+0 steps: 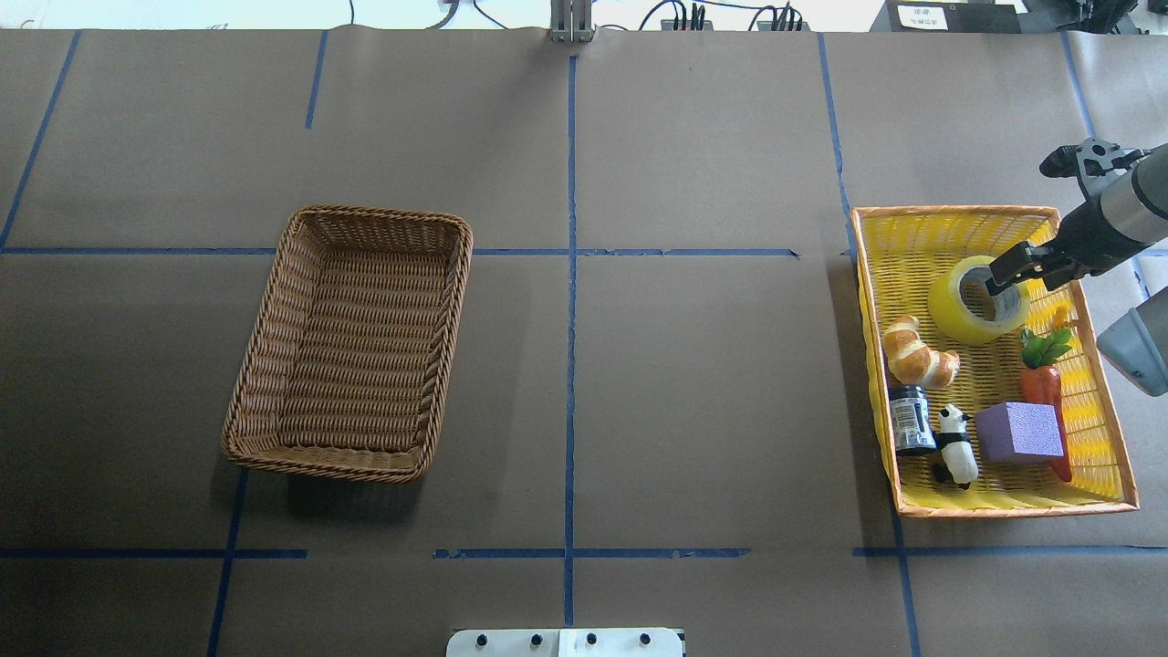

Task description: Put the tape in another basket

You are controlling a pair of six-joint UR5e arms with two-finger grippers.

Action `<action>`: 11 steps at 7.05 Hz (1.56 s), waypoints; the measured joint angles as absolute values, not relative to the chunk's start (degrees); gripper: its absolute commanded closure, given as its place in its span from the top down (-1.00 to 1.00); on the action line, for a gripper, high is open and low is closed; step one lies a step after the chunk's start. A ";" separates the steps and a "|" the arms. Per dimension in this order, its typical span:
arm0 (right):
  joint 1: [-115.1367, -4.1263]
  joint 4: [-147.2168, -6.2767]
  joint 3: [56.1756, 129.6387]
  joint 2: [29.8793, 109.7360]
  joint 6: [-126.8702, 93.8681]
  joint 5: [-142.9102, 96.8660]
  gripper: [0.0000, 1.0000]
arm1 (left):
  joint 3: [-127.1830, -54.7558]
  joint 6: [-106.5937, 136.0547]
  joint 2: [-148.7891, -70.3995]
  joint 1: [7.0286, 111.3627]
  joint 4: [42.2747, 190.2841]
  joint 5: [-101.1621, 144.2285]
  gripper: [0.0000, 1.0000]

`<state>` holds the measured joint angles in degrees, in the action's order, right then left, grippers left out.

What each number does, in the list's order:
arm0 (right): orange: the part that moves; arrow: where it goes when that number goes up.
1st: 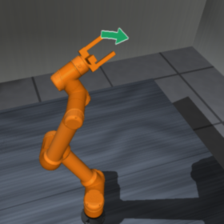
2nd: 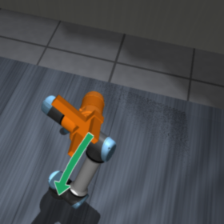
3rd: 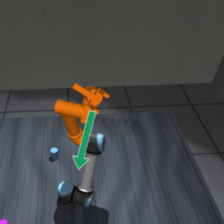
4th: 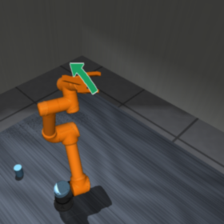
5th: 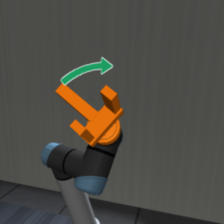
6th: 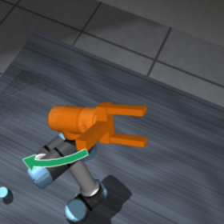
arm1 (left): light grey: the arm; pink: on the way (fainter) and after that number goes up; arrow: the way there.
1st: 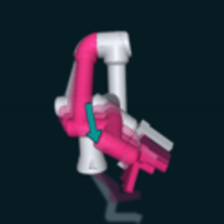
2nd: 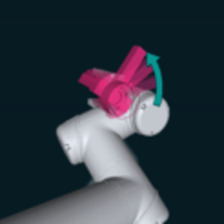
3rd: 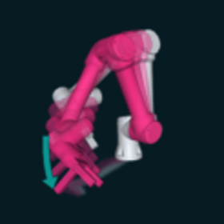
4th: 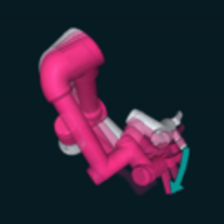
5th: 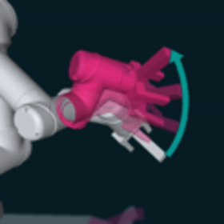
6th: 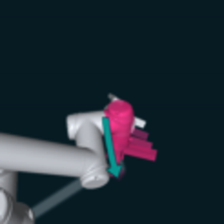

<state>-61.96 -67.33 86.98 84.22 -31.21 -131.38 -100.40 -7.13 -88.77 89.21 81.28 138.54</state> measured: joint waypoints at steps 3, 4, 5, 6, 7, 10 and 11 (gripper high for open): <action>-61.75 -67.34 87.49 84.40 -31.50 -131.93 -1.00 | -100.44 -7.12 -88.72 89.21 81.23 140.19 1.00; -62.36 -67.36 88.31 84.33 -31.49 -133.77 -1.00 | -101.00 -7.08 -88.73 89.21 81.27 140.60 1.00; -63.81 -67.36 89.83 84.06 -31.54 -136.79 -1.00 | -102.46 -5.94 -88.84 89.19 81.27 141.02 1.00; -65.13 -67.41 92.84 83.77 -32.21 -139.84 -1.00 | -104.31 -1.81 -89.15 89.00 81.75 142.25 1.00; -65.77 -67.42 97.14 83.57 -36.30 -142.58 -1.00 | -105.96 5.36 -89.70 88.41 84.15 144.87 1.00; -65.04 -60.60 105.69 81.93 -60.50 -148.00 -1.00 | -107.26 32.42 -94.54 81.72 102.44 152.07 1.00; -62.97 -54.16 106.59 81.78 -69.22 -148.49 -1.00 | -107.26 43.69 -97.72 77.65 108.83 151.93 1.00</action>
<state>-62.97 -54.16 106.59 81.78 -69.22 -148.49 -107.26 43.69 -97.72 77.65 108.83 151.93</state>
